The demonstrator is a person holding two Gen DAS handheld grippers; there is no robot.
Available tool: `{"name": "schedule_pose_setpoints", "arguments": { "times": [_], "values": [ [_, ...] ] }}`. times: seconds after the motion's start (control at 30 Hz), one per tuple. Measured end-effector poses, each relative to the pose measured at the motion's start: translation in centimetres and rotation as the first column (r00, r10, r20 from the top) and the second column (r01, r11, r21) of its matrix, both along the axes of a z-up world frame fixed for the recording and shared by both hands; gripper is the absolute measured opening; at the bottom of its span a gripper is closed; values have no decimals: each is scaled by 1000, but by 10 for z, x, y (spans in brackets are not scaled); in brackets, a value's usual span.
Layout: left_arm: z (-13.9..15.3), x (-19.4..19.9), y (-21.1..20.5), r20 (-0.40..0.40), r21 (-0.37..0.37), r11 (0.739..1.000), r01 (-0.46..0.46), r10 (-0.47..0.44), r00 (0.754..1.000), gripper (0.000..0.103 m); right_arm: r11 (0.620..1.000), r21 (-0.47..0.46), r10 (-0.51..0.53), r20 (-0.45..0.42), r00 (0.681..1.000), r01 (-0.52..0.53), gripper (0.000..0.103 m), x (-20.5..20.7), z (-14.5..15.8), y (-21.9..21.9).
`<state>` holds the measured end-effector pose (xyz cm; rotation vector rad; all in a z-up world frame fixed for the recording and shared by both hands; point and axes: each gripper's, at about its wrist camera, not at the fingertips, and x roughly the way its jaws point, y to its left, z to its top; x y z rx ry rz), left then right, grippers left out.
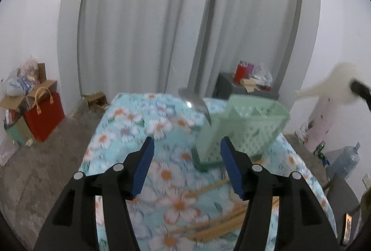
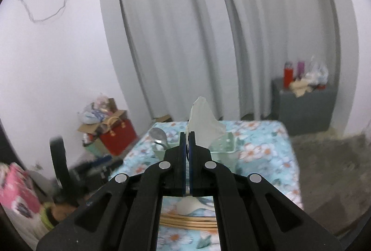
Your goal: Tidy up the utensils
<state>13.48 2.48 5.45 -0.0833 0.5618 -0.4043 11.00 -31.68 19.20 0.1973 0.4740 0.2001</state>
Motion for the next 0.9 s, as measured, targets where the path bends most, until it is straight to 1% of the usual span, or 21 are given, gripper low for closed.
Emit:
{"name": "schedule_pose_setpoints", "arguments": {
  "times": [0.07,0.27,0.47,0.5,0.53,0.6,0.63,0.67,0.73,0.9],
  "values": [
    [-7,-6,-1,-18,6,1000,14,-13,1000,59,997,73,27,-44,999,-23,0,12,-1,-6],
    [-17,-9,1,-48,-6,1000,27,-27,998,61,986,167,39,-155,987,-12,0,49,-6,-23],
    [-21,-8,4,-59,-13,999,30,-31,998,63,978,207,32,-260,965,23,0,90,-19,-30],
    [-22,-9,3,-62,-12,999,33,-33,998,63,979,201,21,-280,960,38,2,99,-23,-30],
    [-23,-10,3,-64,-10,999,34,-35,997,64,980,193,9,-287,958,49,5,102,-24,-30],
    [-25,-10,2,-68,-7,999,36,-36,997,65,986,150,-23,-283,959,68,10,109,-24,-29],
    [-25,-10,2,-69,-7,999,36,-37,997,66,989,122,-46,-276,960,82,21,110,-23,-28],
    [-26,-10,2,-71,-7,999,37,-37,997,67,991,94,-67,-260,963,95,29,110,-21,-26],
    [-27,-10,2,-76,-6,999,39,-40,996,69,992,66,-93,-232,968,111,33,109,-16,-26],
    [-26,-12,-1,-66,13,999,38,-38,997,73,990,25,-135,-151,979,141,37,92,-3,-30]
  ]
}}
